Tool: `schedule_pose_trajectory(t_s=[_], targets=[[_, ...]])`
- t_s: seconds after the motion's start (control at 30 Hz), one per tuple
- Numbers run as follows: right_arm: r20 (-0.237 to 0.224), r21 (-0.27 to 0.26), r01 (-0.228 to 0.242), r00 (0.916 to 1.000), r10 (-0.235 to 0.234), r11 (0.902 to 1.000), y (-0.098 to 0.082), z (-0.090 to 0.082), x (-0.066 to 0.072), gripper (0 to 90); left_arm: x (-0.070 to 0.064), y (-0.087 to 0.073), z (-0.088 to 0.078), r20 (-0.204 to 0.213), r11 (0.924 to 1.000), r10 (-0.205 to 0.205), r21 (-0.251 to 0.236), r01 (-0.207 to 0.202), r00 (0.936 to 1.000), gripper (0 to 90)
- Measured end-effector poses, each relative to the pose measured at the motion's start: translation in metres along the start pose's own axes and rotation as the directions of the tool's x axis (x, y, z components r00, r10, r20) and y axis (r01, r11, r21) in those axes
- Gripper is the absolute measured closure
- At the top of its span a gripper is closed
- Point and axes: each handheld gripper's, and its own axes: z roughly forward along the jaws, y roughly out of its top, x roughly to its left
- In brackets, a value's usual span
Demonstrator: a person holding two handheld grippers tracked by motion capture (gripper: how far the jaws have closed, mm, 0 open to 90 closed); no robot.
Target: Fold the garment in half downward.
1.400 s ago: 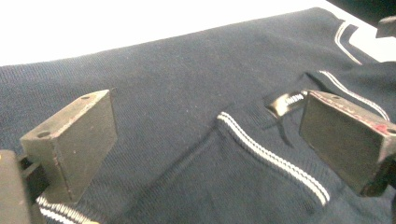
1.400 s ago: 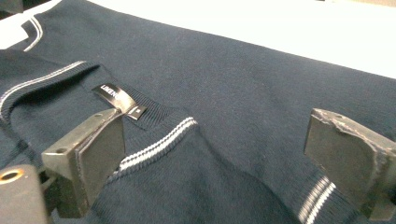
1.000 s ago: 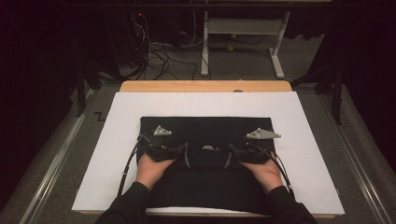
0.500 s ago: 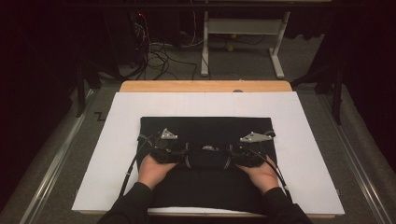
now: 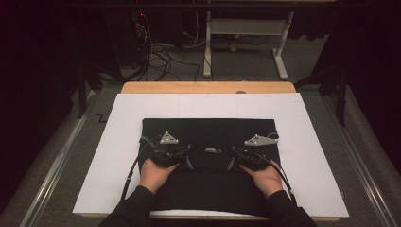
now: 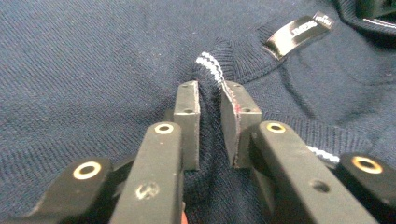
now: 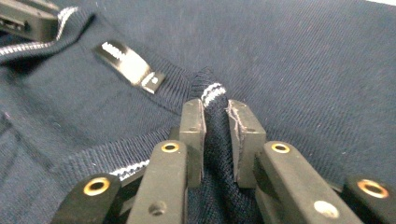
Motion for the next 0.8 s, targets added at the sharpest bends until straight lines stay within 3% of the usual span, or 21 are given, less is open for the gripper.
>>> schedule_pose_trajectory(t_s=[0.1, 0.3, 0.43, 0.63, 0.8], targets=[[0.002, -0.053, -0.001, 1.0000, 0.001, 0.9986, 0.002, -0.008, 0.000, 79.2, -0.003, 0.000, -0.009, -0.003, 0.9989, 0.002, -0.046, -0.003, 1.0000, 76.2], [0.001, -0.110, 0.048, 0.9988, -0.048, 0.9928, 0.002, -0.023, 0.007, 79.2, -0.009, 0.001, -0.028, -0.001, 0.9924, 0.020, -0.122, -0.020, 0.9998, 76.2], [-0.010, -0.134, 0.058, 0.9982, -0.060, 0.9892, 0.000, -0.033, 0.010, 79.2, -0.011, -0.005, -0.037, 0.025, 0.9887, 0.036, -0.147, -0.032, 0.9990, 76.1], [-0.030, -0.136, 0.120, 0.9917, -0.125, 0.9834, -0.006, -0.046, 0.017, 79.2, -0.018, -0.011, -0.048, 0.045, 0.9866, 0.054, -0.157, -0.046, 0.9975, 75.9], [-0.064, -0.159, 0.114, 0.9901, -0.125, 0.9806, -0.014, -0.059, 0.022, 79.2, -0.027, -0.019, -0.061, 0.078, 0.9842, 0.084, -0.163, -0.070, 0.9934, 75.8]])
